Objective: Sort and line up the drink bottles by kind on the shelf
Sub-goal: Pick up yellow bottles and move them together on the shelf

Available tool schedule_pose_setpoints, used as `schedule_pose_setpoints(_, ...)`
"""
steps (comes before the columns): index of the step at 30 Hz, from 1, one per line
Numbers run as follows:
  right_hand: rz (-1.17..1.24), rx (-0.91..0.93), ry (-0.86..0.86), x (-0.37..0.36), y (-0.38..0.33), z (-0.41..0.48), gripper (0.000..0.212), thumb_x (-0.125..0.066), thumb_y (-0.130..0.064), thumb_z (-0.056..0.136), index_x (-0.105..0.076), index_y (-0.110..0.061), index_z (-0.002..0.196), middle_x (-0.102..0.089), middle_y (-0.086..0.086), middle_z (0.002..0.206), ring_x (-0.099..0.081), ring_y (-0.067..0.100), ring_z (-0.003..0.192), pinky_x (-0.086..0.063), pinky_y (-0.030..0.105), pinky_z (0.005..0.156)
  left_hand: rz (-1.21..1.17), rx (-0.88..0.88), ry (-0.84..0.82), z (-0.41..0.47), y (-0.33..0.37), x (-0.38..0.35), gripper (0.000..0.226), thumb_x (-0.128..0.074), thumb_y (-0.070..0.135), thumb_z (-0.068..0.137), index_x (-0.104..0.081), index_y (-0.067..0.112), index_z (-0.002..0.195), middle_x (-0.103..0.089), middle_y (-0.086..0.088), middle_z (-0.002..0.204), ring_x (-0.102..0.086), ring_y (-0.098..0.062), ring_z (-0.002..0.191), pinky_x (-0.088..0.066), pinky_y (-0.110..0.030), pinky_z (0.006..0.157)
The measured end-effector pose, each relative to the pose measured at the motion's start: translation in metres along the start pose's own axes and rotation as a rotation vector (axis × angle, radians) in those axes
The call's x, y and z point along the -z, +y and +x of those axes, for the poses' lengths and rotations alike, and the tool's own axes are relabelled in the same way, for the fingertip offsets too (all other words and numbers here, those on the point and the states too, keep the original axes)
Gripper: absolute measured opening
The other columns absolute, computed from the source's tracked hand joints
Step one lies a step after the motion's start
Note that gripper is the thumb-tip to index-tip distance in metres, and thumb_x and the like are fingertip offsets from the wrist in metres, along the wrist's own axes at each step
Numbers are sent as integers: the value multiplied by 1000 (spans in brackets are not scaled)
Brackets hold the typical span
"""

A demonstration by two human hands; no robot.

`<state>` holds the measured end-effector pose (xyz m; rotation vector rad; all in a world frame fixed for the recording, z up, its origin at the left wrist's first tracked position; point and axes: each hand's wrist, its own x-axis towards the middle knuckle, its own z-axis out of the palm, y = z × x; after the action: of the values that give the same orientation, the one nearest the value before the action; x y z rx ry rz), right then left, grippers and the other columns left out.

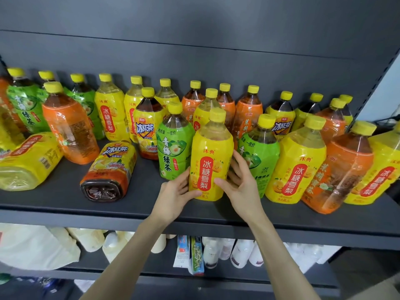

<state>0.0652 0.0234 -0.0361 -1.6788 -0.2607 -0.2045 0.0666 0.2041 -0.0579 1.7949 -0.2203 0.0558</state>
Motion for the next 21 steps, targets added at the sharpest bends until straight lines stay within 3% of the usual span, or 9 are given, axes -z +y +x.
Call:
schedule_pose_setpoints(4, -71, 22, 47, -2, 3, -1, 74, -67, -3, 85, -29, -31, 142, -48, -13, 133, -50, -20, 109, -45, 6, 86, 110, -55, 102, 3, 3, -4, 68, -79, 9, 72, -51, 8, 134, -62, 4, 116, -58, 10, 96, -44, -3, 82)
schedule_pose_setpoints(7, -203, 48, 103, -5, 3, -4, 68, -68, -9, 86, -36, -26, 144, -53, -10, 129, -53, -10, 111, -44, 8, 91, 216, -54, 161, 2, 6, -9, 67, -80, 16, 72, -52, 10, 133, -61, 9, 109, -60, -1, 98, -44, -3, 82)
schedule_pose_setpoints(12, -483, 93, 208, -2, -1, -19, 37, -66, -18, 90, -60, -12, 125, -67, -3, 113, -63, 6, 90, -49, 7, 76, 416, -84, 281, -15, 5, -5, 29, -73, 21, 82, -70, 13, 109, -72, 0, 95, -67, -9, 84, -56, -35, 83)
schedule_pose_setpoints(16, -496, 193, 260, -11, -1, -35, 17, -64, -17, 90, -69, -10, 105, -70, 1, 98, -66, 12, 84, -58, 38, 75, 391, -111, 370, -40, 10, 5, 11, -70, 18, 84, -73, 14, 93, -68, 13, 83, -63, 4, 78, -49, -9, 74)
schedule_pose_setpoints(21, -437, 274, 221, -46, -15, -36, 23, -58, -28, 87, -71, -11, 97, -69, -1, 92, -66, 14, 82, -57, 41, 71, 327, -143, 466, -64, 22, 40, 7, -69, 13, 84, -71, 18, 88, -68, 17, 82, -63, 4, 84, -47, -7, 73)
